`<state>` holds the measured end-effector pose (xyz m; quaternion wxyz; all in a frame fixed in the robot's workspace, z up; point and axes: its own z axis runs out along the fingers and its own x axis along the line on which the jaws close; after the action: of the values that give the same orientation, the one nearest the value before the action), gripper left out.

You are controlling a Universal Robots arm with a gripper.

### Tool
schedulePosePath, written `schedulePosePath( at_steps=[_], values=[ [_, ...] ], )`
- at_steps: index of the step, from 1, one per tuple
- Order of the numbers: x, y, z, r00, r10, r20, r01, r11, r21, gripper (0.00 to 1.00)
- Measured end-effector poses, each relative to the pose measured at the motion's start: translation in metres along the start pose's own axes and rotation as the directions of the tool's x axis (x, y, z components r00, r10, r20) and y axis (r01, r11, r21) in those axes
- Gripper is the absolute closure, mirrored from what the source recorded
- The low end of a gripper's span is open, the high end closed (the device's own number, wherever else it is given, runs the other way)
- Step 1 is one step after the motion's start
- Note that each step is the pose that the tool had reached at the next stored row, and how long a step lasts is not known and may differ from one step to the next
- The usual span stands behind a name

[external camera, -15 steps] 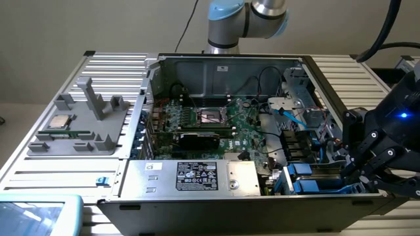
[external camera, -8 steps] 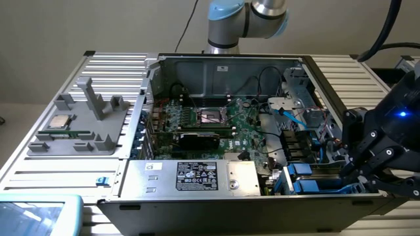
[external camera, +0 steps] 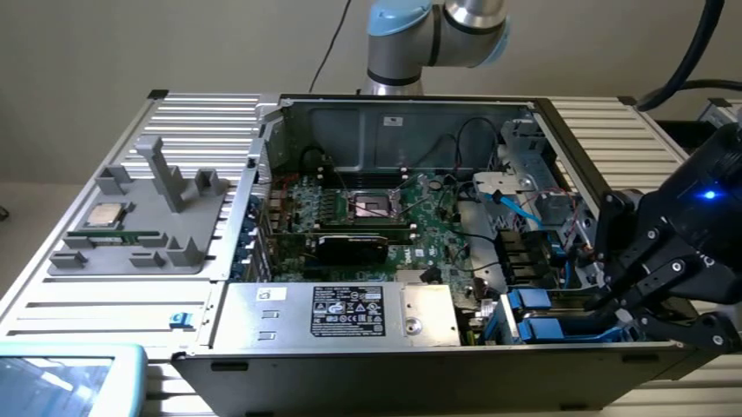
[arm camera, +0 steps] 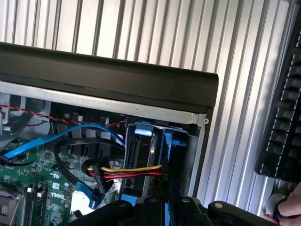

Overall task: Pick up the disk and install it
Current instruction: 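Insert the first disk wire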

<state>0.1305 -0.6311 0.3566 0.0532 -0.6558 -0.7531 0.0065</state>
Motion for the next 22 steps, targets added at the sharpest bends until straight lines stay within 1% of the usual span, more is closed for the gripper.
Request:
schedulePosePath(
  at_steps=[1,2,5,6,10,12,14,17,22],
  values=[
    [0.0,0.0,0.0,1.0,0.007,-0.0017,-0.007,0.9999,0.0079,0.84],
    [0.0001,0.0,0.0,0.9999,0.01,-0.002,-0.01,0.9999,0.0089,0.84],
    [0.0002,0.0,0.0001,0.9999,0.012,-0.0023,-0.012,0.9999,0.0094,0.84],
    [0.0003,0.0001,0.0001,0.9999,0.017,-0.0029,-0.017,0.9998,0.0106,0.84],
    [0.0003,0.0001,0.0001,0.9987,0.05,-0.0067,-0.05,0.9985,0.0208,0.84],
    [0.0003,0.0,0.0002,0.9973,0.073,-0.0091,-0.073,0.997,0.0243,0.84],
    [0.0003,0.0,0.0003,0.9953,0.096,-0.0109,-0.096,0.9951,0.0251,0.84],
    [0.0003,0.0002,0.0003,0.9912,0.132,-0.0117,-0.132,0.991,0.0232,0.84],
    [0.0003,0.0001,0.0003,0.9898,0.142,-0.011,-0.142,0.9897,0.0229,0.84]
  ],
)
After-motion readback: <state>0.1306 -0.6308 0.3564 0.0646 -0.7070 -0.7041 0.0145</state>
